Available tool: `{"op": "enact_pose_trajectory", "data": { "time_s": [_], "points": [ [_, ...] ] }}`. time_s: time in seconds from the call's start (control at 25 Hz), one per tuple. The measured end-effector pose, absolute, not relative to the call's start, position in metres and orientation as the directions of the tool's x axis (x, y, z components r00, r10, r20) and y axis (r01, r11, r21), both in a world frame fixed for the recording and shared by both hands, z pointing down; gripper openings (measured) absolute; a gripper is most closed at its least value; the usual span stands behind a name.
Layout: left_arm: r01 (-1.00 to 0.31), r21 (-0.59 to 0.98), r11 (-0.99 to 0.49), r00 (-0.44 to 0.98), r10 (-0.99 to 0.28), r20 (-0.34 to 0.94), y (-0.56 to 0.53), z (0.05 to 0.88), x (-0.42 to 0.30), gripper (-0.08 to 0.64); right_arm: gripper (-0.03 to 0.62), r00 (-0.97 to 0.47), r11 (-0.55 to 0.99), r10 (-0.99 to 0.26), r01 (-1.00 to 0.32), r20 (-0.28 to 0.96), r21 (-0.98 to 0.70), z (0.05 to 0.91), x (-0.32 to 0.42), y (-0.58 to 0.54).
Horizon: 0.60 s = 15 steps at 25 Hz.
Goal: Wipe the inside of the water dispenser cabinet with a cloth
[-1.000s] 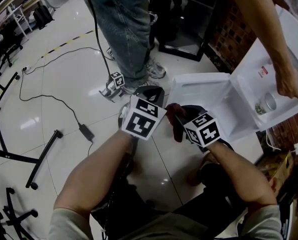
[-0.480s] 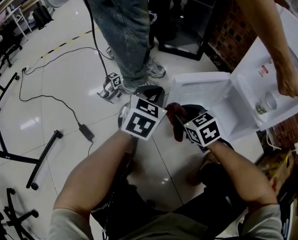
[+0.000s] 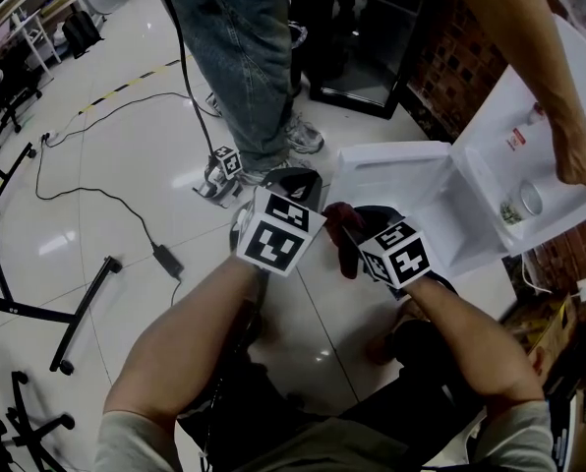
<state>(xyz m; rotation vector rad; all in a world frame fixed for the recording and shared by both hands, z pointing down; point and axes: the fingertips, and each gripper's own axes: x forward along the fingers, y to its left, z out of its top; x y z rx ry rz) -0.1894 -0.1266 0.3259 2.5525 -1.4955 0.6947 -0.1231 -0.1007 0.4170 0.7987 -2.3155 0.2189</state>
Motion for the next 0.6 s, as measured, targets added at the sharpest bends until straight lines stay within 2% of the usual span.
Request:
{"op": "enact_pose_trajectory", "data": {
  "time_s": [0.6],
  "points": [
    [-0.849, -0.137, -0.511, 0.413, -0.802, 0.431, -0.1251, 0.3247, -0.1913, 0.0, 0.098, -0.587, 0.804, -0.483, -0.591, 0.649, 0.065, 0.4184, -0.1271, -0.0986]
  ]
}}
